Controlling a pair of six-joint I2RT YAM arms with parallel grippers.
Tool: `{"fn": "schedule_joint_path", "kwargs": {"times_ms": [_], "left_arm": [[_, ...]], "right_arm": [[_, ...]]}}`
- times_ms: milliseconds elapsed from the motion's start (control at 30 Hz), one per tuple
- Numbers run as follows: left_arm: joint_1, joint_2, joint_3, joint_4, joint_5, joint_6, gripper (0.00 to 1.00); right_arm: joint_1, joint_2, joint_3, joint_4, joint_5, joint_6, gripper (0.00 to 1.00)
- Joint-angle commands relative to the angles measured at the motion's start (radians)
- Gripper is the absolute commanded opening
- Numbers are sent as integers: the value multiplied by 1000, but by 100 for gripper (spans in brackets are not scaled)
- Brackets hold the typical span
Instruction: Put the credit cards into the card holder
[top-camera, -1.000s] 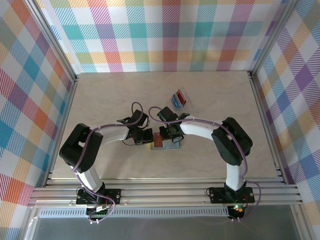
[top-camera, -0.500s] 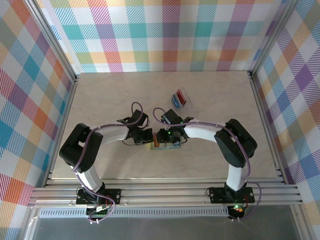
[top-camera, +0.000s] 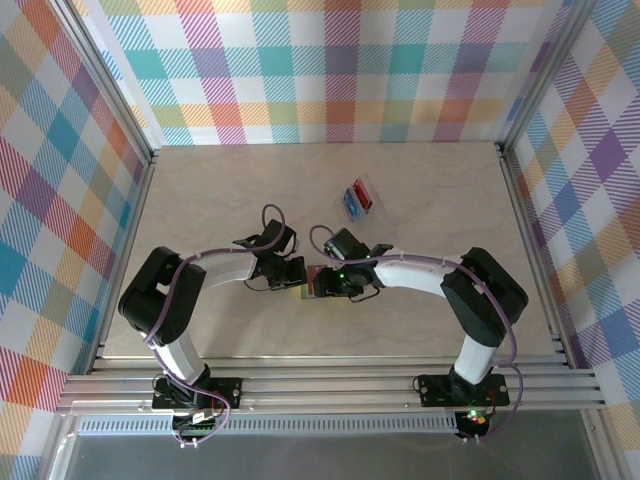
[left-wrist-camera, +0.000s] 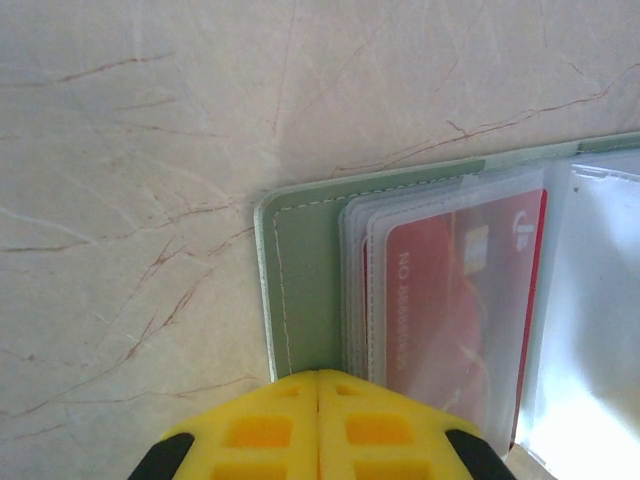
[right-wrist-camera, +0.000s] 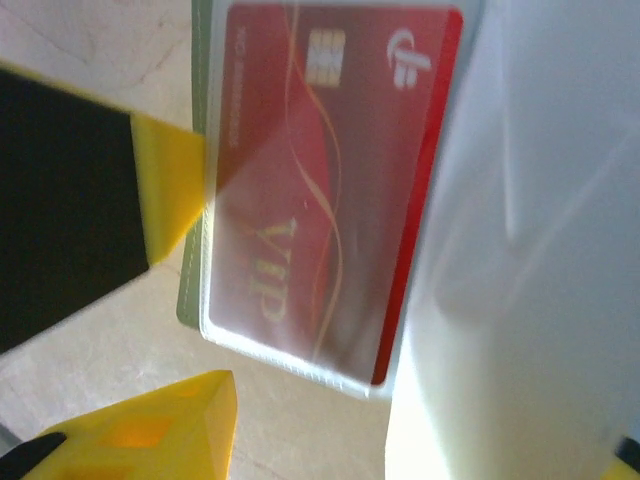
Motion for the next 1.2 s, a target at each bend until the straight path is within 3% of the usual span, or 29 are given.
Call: {"fn": "schedule_joint_path", "kwargs": {"times_ms": [0,433,900,1167], "left_arm": [[-2,51,-46,35,22,-21,7],[74,-25,-117,115,113,-73,9],[131,-182,-181,97,49,-94,31],[157,-230,-210,121,71,-120,35]], "right_arm": [[2,32,71,-4,22,-49,49],[2,140,160,38,-71,-100,51],[-7,158,178,52,-175,-119,55],[-15,137,173,65,-223,-114,56]]}}
